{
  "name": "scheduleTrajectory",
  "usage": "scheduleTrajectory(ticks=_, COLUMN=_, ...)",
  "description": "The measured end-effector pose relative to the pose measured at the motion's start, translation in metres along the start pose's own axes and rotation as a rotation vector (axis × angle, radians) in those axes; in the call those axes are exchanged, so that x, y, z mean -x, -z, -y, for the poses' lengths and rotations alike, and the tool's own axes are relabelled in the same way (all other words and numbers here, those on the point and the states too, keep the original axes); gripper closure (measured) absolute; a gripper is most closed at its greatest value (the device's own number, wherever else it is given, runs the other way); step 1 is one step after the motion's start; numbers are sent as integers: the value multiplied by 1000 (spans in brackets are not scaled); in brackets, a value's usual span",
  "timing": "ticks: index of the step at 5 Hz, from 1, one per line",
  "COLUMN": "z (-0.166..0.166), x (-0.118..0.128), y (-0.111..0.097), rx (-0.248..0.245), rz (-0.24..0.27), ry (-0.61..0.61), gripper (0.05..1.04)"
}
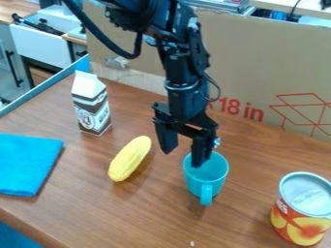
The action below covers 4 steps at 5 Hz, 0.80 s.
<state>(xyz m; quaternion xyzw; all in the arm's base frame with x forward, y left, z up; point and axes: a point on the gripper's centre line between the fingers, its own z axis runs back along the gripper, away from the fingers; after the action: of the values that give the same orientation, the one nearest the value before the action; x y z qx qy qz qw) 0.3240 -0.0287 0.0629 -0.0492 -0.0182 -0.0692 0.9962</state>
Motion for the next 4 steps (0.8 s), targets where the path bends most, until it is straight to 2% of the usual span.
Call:
scheduleTrajectory(ticks=2, z=-5, x=-1, y=19, rx=12, rz=-62, ry=28, gripper=193)
scheduleTrajectory(ticks=3, z=4, x=0, y=22, rx=11, rz=-73, ry=50, gripper=300)
scheduleTrajectory(ticks=4, z=9, x=-1, y=22, rx=9, rz=-75, ry=54, gripper=618)
